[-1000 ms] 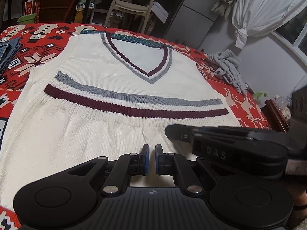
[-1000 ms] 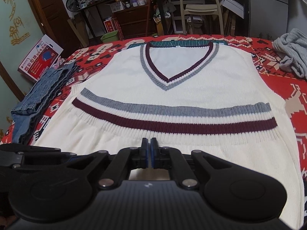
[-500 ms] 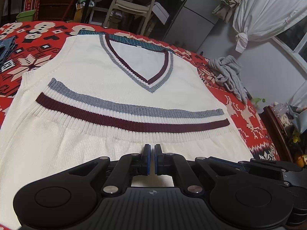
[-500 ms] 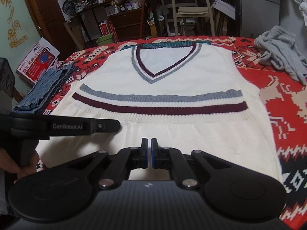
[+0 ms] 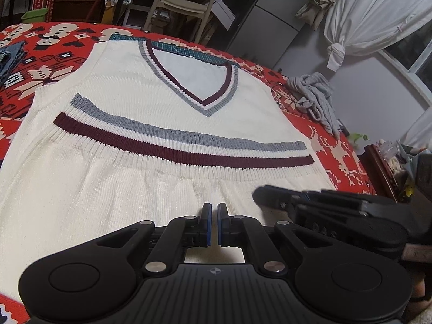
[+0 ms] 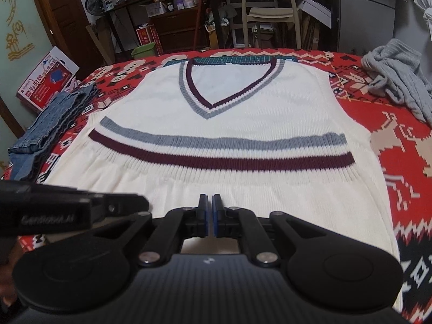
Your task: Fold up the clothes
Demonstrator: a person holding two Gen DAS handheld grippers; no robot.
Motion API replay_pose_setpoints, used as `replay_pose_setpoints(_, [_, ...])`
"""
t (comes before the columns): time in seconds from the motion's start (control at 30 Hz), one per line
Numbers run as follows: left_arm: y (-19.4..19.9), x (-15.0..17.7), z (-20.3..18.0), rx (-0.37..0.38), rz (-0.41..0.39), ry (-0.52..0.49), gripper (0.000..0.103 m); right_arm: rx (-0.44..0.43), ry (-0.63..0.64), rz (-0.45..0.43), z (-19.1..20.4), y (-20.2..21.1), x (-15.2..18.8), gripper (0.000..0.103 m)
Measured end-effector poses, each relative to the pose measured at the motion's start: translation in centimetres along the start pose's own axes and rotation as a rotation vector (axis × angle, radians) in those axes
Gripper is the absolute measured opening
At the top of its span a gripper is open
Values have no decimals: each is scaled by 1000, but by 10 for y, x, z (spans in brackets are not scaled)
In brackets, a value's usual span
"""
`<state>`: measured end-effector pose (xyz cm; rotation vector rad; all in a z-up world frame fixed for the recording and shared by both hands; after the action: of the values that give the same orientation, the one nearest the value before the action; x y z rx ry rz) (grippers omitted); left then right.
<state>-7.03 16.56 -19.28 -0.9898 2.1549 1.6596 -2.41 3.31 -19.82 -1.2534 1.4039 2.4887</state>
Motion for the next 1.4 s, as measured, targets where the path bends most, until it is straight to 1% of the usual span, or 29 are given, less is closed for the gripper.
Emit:
replay_pose_setpoints(0.13, [1,2,-1,-2,1,-5,4,-2,-10,-11,-2,-7,-6,4])
replay_pose_setpoints(0.23, [3,3,-1,-3,2,-8,4,-11,-24,-16,-2,-2,-1,4])
replay_pose_setpoints(0.4, [6,4,-2,-4,2,-18,4,-44,-68,-1,-5,23,17,5])
replay_pose_setpoints(0.5, [5,6,-4,-3,5,-28,4,-22,-52,25,-7,36,32,5])
replay_pose_setpoints(0.53, [5,6,-5,-2,7,-31,4,-17,-47,22,-8,35,31,5])
replay_pose_setpoints(0.67, [6,8,-10,-3,5,-46,4,2,-30,9,-9,32,26,5])
replay_pose_setpoints(0.77, [9,8,-10,-18,1,-50,4,16,-17,-1,-10,30,23,5])
replay_pose_setpoints(0.93, [12,9,-7,-33,-5,-45,4,33,-9,-16,-14,8,2,5])
replay_pose_setpoints(1.07, [12,9,-5,-41,-5,-43,4,36,-14,-25,-16,2,-4,5])
replay_pose_setpoints(1.27, [13,6,0,-58,-16,-35,4,37,-17,-22,-16,19,9,5])
replay_pose_setpoints(1.4, [14,5,7,-79,-24,-23,4,59,-26,-8,-23,38,25,5])
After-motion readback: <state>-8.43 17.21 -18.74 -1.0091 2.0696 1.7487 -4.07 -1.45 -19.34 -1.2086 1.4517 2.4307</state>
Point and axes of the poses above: each gripper's, at about its wrist camera, not at the fingertips, and y roughly against the way its jaws point, z to its left, x to its underside, the point moved 3 cm from there along -y, roughly the way its jaws point, and after that the axes turned 7 degrees about -x, right-handed, at the moved point
